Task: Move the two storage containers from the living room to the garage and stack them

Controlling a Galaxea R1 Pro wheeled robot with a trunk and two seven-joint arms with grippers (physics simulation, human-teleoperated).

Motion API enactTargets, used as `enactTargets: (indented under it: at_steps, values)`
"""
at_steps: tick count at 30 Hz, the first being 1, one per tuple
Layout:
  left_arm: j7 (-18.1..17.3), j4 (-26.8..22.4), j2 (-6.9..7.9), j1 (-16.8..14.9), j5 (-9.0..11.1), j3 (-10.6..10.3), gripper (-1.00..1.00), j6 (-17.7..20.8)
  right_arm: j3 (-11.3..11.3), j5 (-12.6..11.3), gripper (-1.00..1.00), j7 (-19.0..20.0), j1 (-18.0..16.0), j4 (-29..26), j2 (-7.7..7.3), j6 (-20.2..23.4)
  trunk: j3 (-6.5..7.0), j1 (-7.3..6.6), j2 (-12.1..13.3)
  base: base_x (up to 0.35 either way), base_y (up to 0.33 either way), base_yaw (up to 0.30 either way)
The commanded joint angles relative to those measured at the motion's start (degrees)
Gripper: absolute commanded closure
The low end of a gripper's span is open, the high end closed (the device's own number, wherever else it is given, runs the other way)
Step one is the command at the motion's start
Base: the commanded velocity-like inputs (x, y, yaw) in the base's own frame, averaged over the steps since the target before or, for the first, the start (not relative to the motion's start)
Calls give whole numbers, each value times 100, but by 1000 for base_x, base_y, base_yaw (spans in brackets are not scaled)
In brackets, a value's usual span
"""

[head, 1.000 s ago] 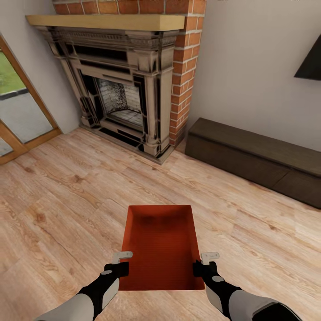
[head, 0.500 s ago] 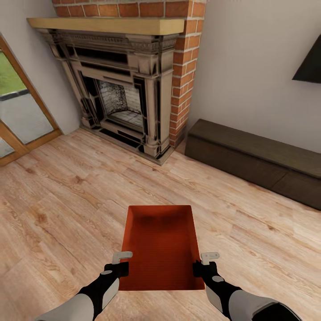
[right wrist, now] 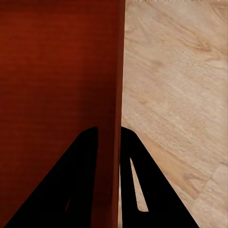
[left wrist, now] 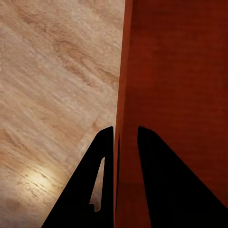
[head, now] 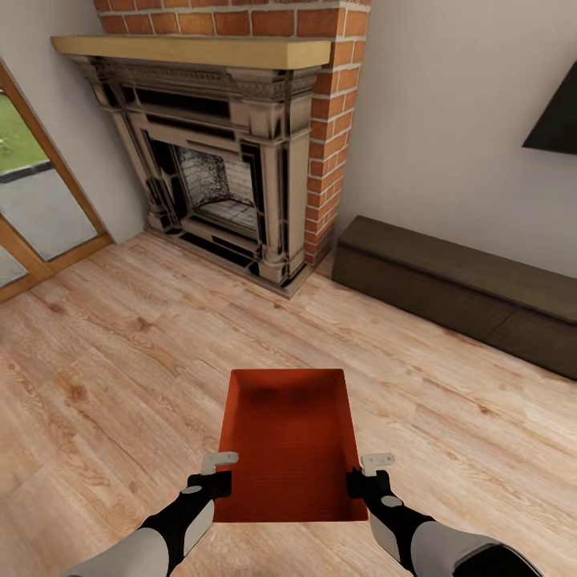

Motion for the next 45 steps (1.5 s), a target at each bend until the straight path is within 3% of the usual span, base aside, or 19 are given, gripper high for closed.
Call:
enactTargets:
  at_steps: [1,10,45]
  values:
    - [77,-8,7,-4,-18,51,100,2,-5,-160,100,-80,-4,19,-8,-38,14,-22,38,0,0,0]
    - [77,-25,7,-4,-18,51,100,2,-12,-165,100,-86,-4,19,-8,-40,176,-220,399,0,0,0]
    - [77,-44,7,-4,-18,51,100,2,-14,-166,100,-104,-4,19,1,-47,458,-220,399,0,0,0]
